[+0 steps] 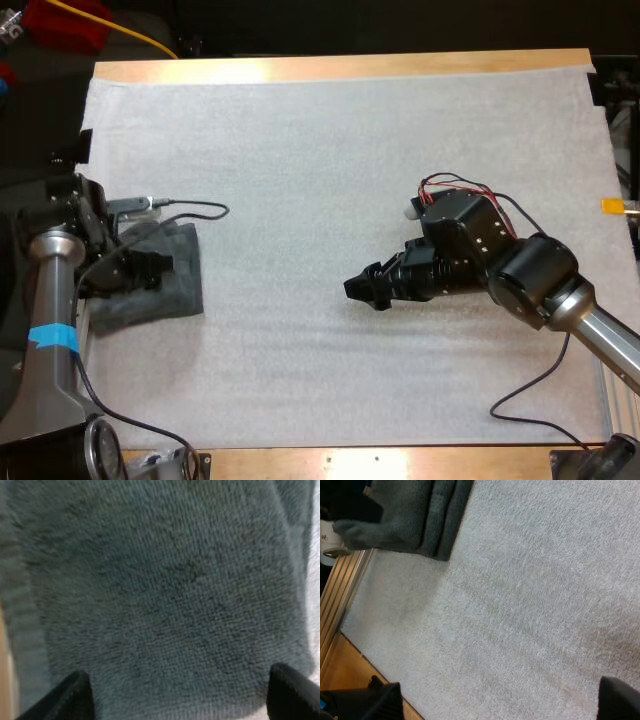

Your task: Pick towel from pile, fold and stack

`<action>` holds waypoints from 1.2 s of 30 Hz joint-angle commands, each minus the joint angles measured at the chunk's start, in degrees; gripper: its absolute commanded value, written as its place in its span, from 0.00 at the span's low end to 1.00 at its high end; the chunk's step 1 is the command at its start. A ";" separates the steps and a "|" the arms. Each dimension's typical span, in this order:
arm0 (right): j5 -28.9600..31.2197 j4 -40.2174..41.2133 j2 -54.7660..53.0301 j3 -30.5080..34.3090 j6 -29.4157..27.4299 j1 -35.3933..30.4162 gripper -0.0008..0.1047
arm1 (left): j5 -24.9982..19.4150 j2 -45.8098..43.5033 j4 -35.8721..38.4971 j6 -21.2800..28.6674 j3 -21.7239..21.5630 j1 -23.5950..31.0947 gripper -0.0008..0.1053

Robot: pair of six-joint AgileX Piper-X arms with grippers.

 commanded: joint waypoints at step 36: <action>-0.54 0.90 -0.56 -0.17 -0.20 0.11 0.72 | 2.41 3.86 -1.96 -0.96 -8.83 -0.22 0.65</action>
